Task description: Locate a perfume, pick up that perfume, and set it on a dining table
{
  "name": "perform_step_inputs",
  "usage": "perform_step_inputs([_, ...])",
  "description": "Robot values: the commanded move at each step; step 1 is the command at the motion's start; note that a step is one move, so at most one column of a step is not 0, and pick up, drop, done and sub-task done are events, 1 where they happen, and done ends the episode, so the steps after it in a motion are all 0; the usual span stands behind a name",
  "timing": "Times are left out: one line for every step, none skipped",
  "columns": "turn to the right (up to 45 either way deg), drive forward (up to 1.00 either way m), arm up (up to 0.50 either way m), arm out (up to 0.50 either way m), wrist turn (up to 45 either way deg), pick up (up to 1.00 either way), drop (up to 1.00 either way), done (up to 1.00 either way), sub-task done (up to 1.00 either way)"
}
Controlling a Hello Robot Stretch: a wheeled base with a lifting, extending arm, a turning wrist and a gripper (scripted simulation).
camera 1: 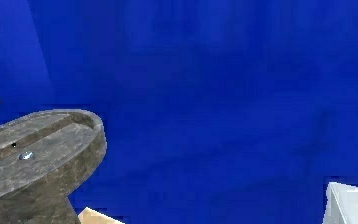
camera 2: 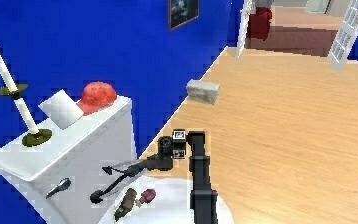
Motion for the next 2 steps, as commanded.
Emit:
perform_step_inputs([0.0,0.0,0.0,0.0,42.0,0.0,0.0,0.0,0.0])
perform_step_inputs([0.0,0.0,-0.3,0.0,0.0,0.0,0.0,0.0,0.0])
